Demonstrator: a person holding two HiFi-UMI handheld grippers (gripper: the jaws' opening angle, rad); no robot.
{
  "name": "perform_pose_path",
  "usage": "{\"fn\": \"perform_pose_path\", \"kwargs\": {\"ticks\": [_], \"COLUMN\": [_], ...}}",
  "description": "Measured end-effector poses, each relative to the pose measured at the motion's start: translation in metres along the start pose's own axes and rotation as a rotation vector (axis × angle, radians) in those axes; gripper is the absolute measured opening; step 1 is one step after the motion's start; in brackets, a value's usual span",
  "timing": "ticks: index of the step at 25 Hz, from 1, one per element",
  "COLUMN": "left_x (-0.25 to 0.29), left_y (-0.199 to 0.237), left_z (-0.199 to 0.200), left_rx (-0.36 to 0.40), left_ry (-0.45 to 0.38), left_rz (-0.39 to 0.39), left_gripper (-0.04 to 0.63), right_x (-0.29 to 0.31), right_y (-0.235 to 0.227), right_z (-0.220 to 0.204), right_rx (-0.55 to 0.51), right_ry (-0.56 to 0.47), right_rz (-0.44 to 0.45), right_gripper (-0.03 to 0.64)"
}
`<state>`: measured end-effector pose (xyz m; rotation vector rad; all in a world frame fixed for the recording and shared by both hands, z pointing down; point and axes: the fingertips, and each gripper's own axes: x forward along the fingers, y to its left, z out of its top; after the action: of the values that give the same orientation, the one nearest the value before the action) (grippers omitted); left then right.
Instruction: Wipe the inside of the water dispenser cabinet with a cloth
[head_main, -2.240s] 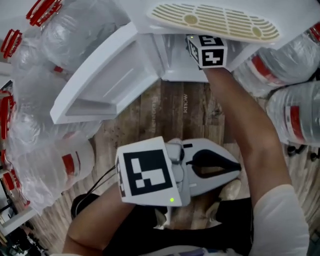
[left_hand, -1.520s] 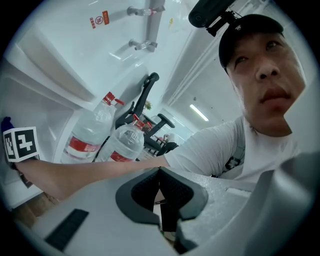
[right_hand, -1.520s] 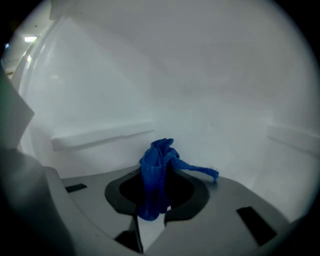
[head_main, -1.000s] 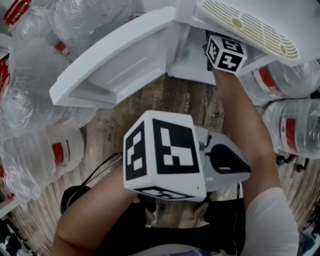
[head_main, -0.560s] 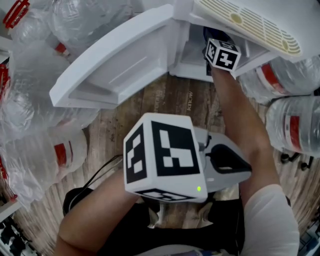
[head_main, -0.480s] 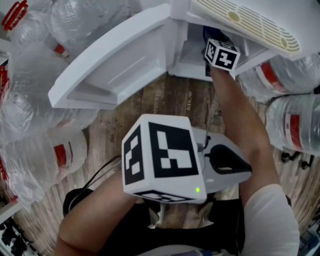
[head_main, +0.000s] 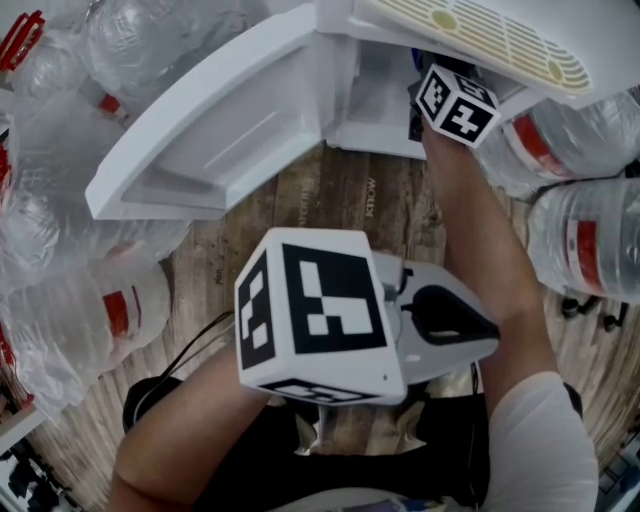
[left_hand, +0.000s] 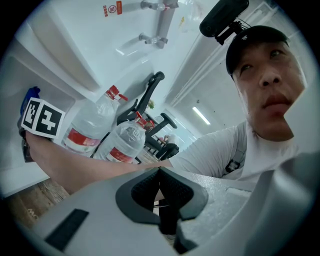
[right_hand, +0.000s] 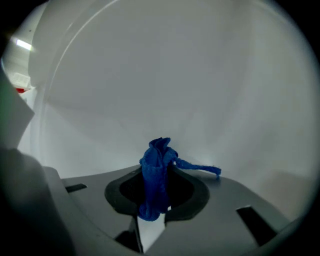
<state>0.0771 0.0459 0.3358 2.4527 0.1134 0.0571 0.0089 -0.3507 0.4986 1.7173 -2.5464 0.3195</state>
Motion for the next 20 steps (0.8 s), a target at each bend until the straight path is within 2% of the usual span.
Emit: {"fn": "perform_pose_path", "kwargs": {"ticks": [3, 6, 20], "left_x": [0.001, 0.001, 0.001], "left_y": [0.002, 0.004, 0.003], "left_z": [-0.001, -0.002, -0.005], "left_rx": [-0.005, -0.011, -0.008], "left_ry": [0.002, 0.001, 0.009], "left_rz": [-0.001, 0.005, 0.003], "left_gripper": [0.003, 0.003, 0.003], "right_x": [0.0, 0.006, 0.011], "right_y": [0.004, -0.003, -0.048], "right_z": [0.024, 0.026, -0.064], "right_rx": [-0.055, -0.04, 0.149], "right_ry": [-0.067, -0.073, 0.187], "right_rz": [0.002, -0.022, -0.151], "right_gripper": [0.083, 0.083, 0.083]}}
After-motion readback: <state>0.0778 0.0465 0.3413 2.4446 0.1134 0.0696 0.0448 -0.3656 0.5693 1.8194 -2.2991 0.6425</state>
